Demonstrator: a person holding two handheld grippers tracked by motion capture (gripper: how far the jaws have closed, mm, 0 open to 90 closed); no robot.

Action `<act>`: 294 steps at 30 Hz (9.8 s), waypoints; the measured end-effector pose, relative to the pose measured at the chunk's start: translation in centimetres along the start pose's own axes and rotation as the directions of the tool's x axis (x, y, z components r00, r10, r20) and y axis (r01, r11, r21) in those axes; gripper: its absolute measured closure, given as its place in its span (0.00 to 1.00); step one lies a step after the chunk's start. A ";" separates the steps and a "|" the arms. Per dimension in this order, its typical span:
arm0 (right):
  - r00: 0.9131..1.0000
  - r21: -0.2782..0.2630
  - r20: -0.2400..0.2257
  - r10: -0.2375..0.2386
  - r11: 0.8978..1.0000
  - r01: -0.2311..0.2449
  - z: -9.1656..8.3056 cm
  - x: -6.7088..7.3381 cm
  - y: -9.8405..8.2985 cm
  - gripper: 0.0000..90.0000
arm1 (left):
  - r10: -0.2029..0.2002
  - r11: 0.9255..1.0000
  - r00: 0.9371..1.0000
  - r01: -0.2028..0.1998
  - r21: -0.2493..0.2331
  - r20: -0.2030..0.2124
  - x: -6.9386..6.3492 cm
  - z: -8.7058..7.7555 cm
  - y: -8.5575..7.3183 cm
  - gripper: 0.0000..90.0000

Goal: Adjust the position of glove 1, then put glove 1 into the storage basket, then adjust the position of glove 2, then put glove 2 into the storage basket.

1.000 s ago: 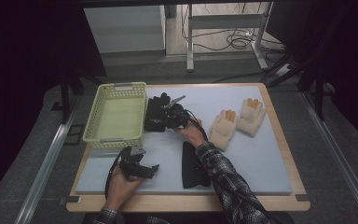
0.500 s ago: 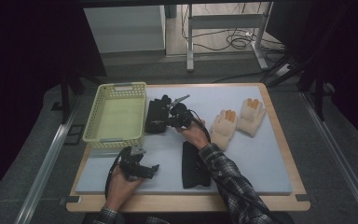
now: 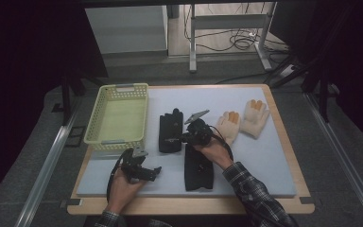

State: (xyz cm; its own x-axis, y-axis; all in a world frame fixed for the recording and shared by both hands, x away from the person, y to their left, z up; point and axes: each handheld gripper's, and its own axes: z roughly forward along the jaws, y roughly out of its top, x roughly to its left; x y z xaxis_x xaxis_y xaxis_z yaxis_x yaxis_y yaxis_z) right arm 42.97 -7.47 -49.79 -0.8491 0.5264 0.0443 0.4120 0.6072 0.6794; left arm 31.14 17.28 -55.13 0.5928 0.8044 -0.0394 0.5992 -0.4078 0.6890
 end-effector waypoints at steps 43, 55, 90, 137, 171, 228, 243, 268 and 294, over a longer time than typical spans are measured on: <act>0.995 0.034 0.096 -0.040 0.999 0.037 7.0 -0.2 4.0 0.88 | -0.004 1.000 1.000 0.004 -0.005 0.001 0.0 0.0 0.0 0.01; 0.997 -0.039 0.069 -0.030 0.999 0.032 3.3 0.2 4.5 0.88 | 0.001 1.000 1.000 -0.001 -0.001 0.001 0.0 0.0 0.0 0.01; 0.997 -0.081 0.061 -0.036 0.996 0.041 -8.1 4.4 -0.1 0.88 | -0.009 1.000 1.000 0.009 -0.012 -0.001 -0.1 0.1 0.0 0.01; 0.988 -0.041 0.099 0.119 0.992 -0.116 -4.2 0.1 -5.1 0.71 | -0.008 1.000 1.000 0.008 -0.010 -0.001 -0.1 0.0 0.0 0.01; 0.993 -0.070 0.083 0.085 0.994 -0.080 -10.2 2.4 -8.6 0.79 | -0.008 1.000 1.000 0.008 -0.010 -0.001 -0.1 0.1 0.0 0.01; 0.998 -0.066 -0.063 -0.002 0.998 -0.003 -1.2 6.7 -7.4 0.98 | -0.016 1.000 1.000 0.016 0.000 -0.012 2.7 -2.1 -2.4 0.00; 0.999 -0.085 0.023 -0.030 0.996 0.032 -4.9 5.4 -8.9 0.73 | -0.020 1.000 1.000 0.020 -0.001 -0.007 2.7 -2.1 -2.5 0.00; 0.947 -0.081 0.279 0.160 0.987 -0.143 -11.3 -3.0 -16.8 0.18 | 0.136 0.991 0.978 -0.135 -0.016 0.158 -2.2 -0.4 5.1 0.00; 0.947 -0.089 0.273 0.169 0.985 -0.150 -11.3 -3.1 -16.9 0.19 | 0.208 0.960 0.962 -0.236 0.152 0.177 -4.4 5.9 8.6 0.01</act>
State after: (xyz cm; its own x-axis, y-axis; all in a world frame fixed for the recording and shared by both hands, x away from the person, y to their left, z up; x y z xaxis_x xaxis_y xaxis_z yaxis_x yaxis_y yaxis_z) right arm 34.93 -26.06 -53.16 -0.6441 0.7637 -0.0432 0.5039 0.4661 0.7272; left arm 36.86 7.70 -53.28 0.7903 0.6123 -0.0223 0.5169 -0.6468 0.5608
